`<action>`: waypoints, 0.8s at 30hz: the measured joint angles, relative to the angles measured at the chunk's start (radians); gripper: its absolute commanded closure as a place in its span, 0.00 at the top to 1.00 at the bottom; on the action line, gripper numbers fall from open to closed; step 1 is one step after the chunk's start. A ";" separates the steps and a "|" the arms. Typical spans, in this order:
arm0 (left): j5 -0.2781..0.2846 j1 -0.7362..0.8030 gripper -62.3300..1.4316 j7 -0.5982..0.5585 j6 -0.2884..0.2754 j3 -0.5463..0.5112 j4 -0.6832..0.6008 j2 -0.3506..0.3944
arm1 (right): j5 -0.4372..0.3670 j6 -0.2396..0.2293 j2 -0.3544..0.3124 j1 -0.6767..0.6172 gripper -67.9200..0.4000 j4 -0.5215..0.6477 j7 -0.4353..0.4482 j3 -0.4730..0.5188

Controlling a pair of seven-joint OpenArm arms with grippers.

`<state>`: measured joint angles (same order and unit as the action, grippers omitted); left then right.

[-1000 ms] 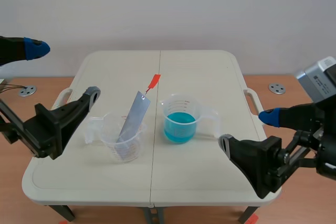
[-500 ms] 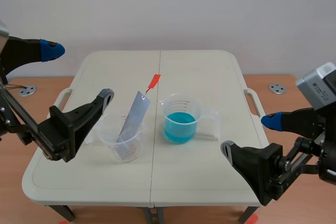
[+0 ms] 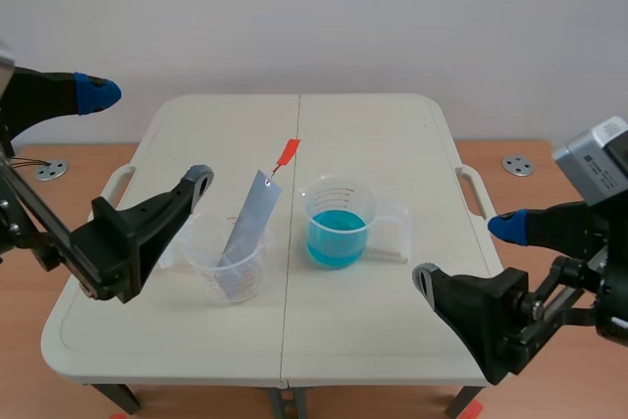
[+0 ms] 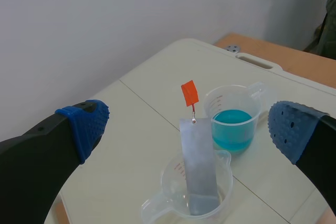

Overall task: Hold the metal plate by the orange handle, dip it into the blue solution, take it out and point at it, then put the plate back in the beaker on the left.
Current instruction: 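Return to the home posture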

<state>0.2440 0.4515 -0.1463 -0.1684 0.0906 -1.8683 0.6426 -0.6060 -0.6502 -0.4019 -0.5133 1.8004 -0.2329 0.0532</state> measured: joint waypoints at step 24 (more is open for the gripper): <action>0.000 0.000 1.00 0.001 0.000 0.000 -0.019 0.000 | 0.000 0.000 0.000 0.000 0.98 0.000 -0.003 0.000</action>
<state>0.2440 0.4515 -0.1455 -0.1684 0.0906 -1.8870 0.6426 -0.6060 -0.6502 -0.4019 -0.5133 1.8004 -0.2359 0.0532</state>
